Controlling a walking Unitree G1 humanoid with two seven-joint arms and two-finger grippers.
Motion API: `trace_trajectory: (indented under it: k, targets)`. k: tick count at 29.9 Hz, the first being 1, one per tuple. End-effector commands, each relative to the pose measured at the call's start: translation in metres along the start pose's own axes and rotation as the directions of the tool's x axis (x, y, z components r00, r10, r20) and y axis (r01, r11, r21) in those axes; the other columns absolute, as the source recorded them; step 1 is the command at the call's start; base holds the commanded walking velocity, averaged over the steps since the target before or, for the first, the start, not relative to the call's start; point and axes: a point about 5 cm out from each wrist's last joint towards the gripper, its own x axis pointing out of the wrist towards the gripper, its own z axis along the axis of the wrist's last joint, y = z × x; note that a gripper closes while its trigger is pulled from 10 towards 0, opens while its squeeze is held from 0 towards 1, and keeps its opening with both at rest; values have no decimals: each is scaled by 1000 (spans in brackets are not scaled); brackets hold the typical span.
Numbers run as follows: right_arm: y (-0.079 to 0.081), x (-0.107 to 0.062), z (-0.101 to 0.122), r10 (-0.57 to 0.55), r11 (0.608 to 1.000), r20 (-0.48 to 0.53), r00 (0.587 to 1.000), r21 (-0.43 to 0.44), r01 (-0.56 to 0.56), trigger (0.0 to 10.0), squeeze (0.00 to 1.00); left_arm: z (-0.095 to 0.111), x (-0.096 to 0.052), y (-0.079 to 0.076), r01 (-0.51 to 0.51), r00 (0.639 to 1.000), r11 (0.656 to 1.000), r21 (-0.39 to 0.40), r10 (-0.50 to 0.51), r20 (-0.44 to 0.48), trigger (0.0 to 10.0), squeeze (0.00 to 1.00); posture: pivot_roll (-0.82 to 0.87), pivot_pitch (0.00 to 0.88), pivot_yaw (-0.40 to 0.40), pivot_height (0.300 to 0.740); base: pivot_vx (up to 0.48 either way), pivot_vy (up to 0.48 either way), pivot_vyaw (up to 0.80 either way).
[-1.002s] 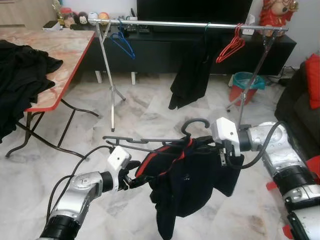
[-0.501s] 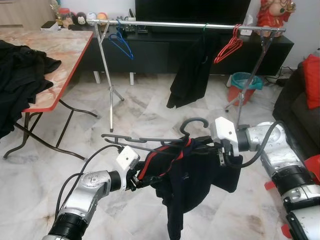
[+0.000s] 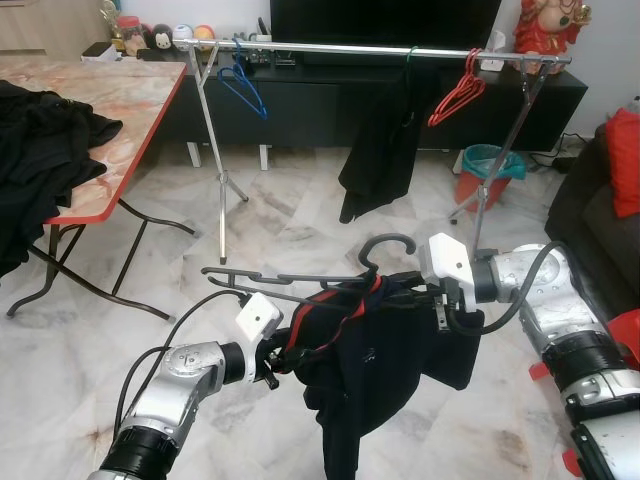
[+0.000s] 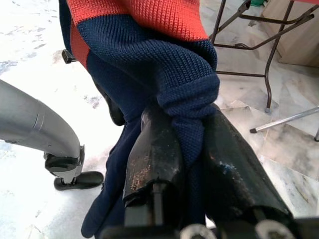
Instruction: Hang hanger
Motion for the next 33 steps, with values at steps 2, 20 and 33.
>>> trace_trajectory:
  k: [2, 20, 33]
  targets:
    - [-6, -2, 11, -17, 999, 24, 1000, -41, 18, 10000, 0, 4, 2, -2, 21, 1000, 999, 24, -21, -4, 0, 0, 97, 0, -44, 740, 0, 0, 0]
    - [-5, -4, 8, -26, 999, 13, 1000, -34, 26, 10000, 0, -2, -12, -2, 30, 999, 999, 21, -29, -32, 0, 0, 105, 0, -41, 740, 0, 0, 0]
    - [-11, -11, 24, -123, 992, 219, 968, 8, 124, 10000, 0, -8, -29, 4, -46, 999, 999, -13, 46, -24, 0, 0, 106, 0, -35, 740, 0, 0, 0]
